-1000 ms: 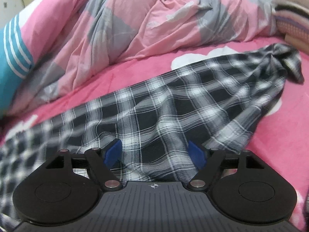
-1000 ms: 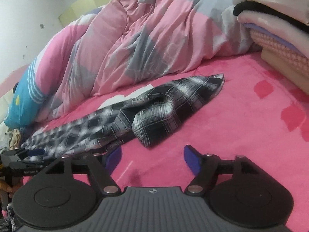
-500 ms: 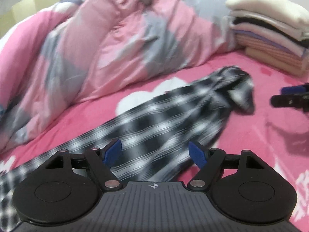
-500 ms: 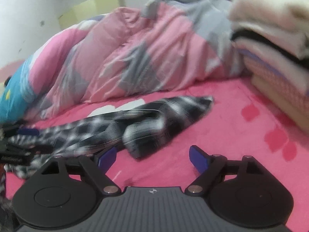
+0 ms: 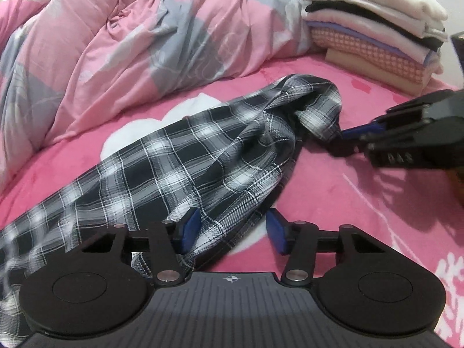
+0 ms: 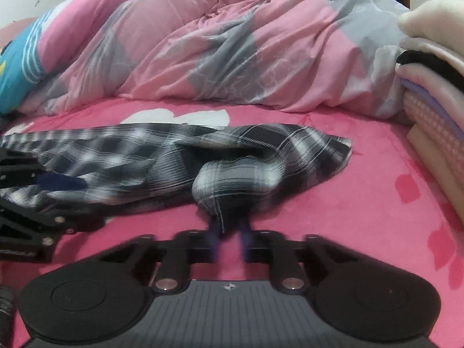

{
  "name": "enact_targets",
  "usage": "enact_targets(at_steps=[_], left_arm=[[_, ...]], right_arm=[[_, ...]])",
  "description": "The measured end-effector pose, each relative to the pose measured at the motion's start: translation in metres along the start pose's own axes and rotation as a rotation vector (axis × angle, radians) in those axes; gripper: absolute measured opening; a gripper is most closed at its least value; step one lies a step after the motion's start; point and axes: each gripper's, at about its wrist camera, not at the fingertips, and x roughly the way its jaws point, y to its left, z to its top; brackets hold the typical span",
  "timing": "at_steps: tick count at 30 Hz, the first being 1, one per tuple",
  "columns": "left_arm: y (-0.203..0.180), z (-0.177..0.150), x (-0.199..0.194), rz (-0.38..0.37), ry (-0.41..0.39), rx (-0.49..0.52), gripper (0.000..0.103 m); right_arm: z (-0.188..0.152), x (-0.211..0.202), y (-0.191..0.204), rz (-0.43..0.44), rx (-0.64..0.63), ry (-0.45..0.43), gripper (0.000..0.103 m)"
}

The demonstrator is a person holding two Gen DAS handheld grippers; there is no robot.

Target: Fold clothes

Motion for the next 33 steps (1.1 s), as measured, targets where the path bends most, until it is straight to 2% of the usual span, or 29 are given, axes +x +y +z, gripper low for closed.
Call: enact_targets(at_steps=[3,10,13,16,17,21,24,27,30,32,33], left_arm=[[0.001,-0.001,0.000,-0.016,-0.006,-0.008,0.049],[-0.004,-0.001,-0.004,-0.048,-0.019,0.023,0.048],[-0.009,-0.001,-0.004,-0.040,-0.019,0.050,0.048],[-0.011,-0.002,-0.005,-0.035,-0.016,0.072,0.048],[-0.012,-0.002,-0.005,-0.034,-0.015,0.079,0.048],[-0.017,-0.004,-0.011,-0.030,-0.021,0.125,0.048],[-0.026,-0.008,-0.016,-0.025,-0.029,0.180,0.048],[-0.038,-0.012,-0.017,-0.005,-0.030,0.249,0.043],[-0.045,-0.012,-0.015,0.002,-0.024,0.280,0.027],[-0.048,-0.011,-0.012,0.003,-0.021,0.282,0.009],[-0.049,-0.011,-0.012,0.006,-0.022,0.280,0.006]], right_arm=[[0.009,-0.007,-0.013,-0.046,-0.028,-0.017,0.001],[0.037,-0.046,-0.051,-0.303,-0.170,-0.125,0.001],[0.036,-0.042,-0.058,-0.386,-0.219,-0.122,0.001],[0.023,-0.036,-0.064,-0.469,-0.215,-0.098,0.001],[0.019,-0.038,-0.070,-0.448,-0.170,-0.093,0.001],[0.008,-0.060,-0.106,-0.307,0.141,-0.103,0.001],[-0.005,-0.073,-0.134,-0.139,0.418,-0.097,0.003],[-0.020,-0.063,-0.154,0.069,0.669,-0.025,0.004],[-0.028,-0.045,-0.156,0.138,0.767,0.040,0.004],[-0.026,-0.031,-0.155,0.153,0.793,0.045,0.004],[-0.025,-0.023,-0.155,0.174,0.825,0.042,0.004]])
